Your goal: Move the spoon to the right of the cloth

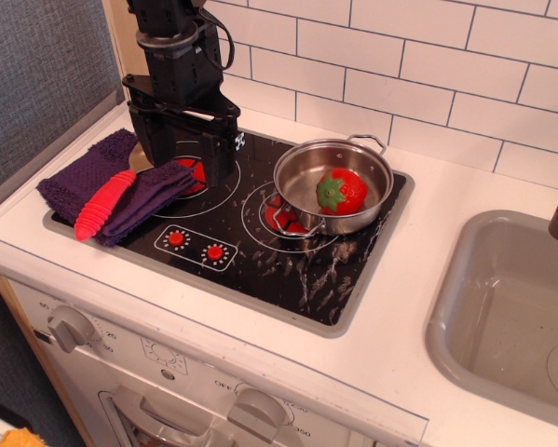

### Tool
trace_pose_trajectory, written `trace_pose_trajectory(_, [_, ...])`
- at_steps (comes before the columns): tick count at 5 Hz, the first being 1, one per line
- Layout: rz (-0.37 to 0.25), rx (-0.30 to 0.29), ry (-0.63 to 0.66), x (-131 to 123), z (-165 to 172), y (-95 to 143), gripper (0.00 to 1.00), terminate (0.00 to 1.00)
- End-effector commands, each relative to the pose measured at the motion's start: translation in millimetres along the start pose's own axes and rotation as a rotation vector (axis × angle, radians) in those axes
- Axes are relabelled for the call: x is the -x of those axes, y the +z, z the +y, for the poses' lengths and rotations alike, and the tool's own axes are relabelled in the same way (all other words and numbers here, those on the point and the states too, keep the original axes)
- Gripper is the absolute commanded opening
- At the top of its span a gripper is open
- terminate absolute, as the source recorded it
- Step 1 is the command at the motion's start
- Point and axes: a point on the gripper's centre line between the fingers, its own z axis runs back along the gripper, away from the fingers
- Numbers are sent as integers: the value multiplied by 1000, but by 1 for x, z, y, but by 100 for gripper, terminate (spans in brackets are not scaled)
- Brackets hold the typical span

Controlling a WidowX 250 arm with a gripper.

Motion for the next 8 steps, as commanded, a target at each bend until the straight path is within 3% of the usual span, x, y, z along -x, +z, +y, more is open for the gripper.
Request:
trace_pose_trajectory(1, [0,0,0,0,0,0,100,0])
trace_pose_trajectory(3, [-3,33,38,7,26,3,100,0])
trace_pose_trajectory(4, [34,-106,32,18,48,7,100,0])
trace_pose_trajectory(5, [56,-176,31,22,60,2,100,0])
trace_pose_trajectory(6, [66,-202,67,27,68,-6,100,0])
trace_pose_trajectory(8, [90,-193,175,39,91,-23,100,0])
